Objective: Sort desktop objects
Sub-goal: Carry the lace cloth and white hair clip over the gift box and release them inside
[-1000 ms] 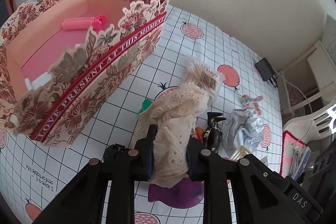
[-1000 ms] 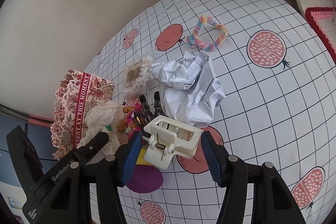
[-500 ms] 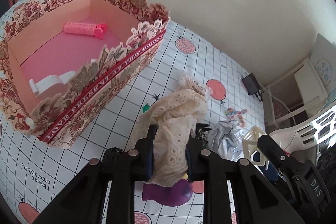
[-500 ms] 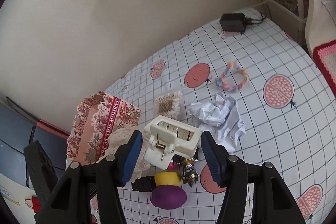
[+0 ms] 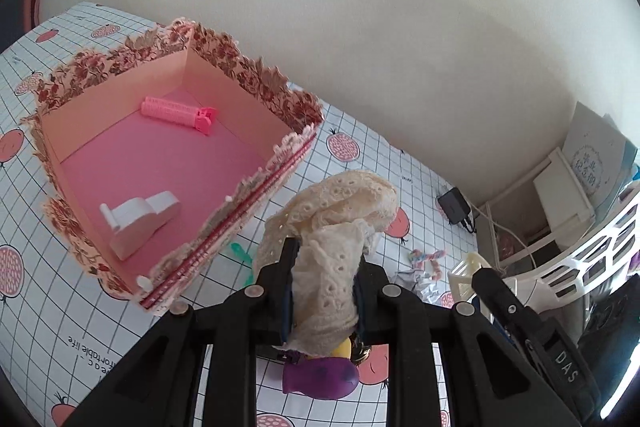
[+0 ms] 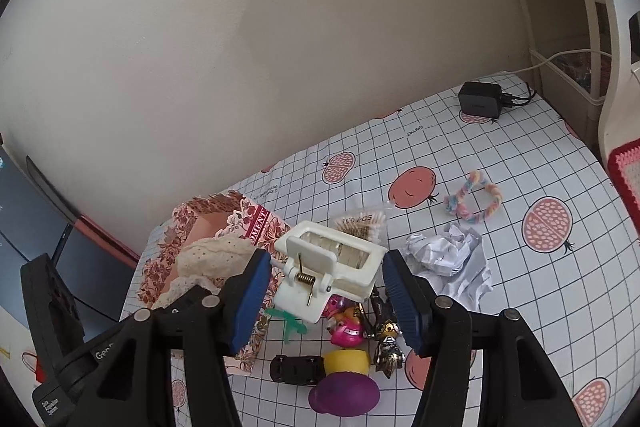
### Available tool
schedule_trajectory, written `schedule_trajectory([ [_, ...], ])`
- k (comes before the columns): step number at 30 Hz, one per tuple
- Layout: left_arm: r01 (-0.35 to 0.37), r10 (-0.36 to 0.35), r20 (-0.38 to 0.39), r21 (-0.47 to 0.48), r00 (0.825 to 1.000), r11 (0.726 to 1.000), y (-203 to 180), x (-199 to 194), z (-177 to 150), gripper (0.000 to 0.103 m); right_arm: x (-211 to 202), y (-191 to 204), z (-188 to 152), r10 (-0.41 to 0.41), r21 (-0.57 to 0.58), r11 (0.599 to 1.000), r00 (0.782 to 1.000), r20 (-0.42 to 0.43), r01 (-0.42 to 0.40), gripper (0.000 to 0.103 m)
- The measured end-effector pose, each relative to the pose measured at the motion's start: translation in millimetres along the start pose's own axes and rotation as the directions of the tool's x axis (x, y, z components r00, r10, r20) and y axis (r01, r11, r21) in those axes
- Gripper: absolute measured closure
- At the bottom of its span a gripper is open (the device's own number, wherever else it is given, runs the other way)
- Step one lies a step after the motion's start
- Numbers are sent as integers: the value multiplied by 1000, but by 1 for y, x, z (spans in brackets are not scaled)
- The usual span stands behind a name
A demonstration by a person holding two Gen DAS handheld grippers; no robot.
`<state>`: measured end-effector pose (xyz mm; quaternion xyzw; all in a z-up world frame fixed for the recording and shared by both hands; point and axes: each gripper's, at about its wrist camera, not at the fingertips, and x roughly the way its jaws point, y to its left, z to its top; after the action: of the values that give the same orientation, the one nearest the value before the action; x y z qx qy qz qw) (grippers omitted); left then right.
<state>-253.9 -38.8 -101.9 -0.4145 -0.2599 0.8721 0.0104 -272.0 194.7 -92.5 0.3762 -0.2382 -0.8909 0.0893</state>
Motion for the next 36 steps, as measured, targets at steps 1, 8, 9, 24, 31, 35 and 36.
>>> schedule_trajectory([
  [1, -2, 2, 10, -7, 1000, 1000, 3, -4, 2, 79, 1, 4, -1, 8, -4, 1000, 1000, -2, -8, 42],
  [8, -44, 52, 92, -80, 994, 996, 32, -32, 18, 79, 11, 33, -11, 57, -47, 997, 998, -27, -58, 42],
  [9, -51, 61, 100, -93, 993, 994, 38, -35, 19, 79, 13, 36, -12, 62, -54, 997, 998, -27, -63, 42],
  [24, -84, 139, 211, -253, 968, 964, 101, -78, 36, 79, 35, 108, -42, 169, -151, 972, 982, -83, -180, 42],
  [31, -85, 165, 234, -316, 958, 945, 128, -89, 39, 79, 50, 136, -60, 209, -192, 954, 970, -127, -231, 42],
  [35, -84, 176, 244, -345, 954, 935, 141, -93, 39, 79, 55, 148, -69, 213, -220, 946, 968, -135, -238, 42],
  [36, -85, 178, 245, -351, 953, 933, 144, -94, 39, 79, 56, 150, -71, 210, -225, 945, 968, -136, -237, 42],
])
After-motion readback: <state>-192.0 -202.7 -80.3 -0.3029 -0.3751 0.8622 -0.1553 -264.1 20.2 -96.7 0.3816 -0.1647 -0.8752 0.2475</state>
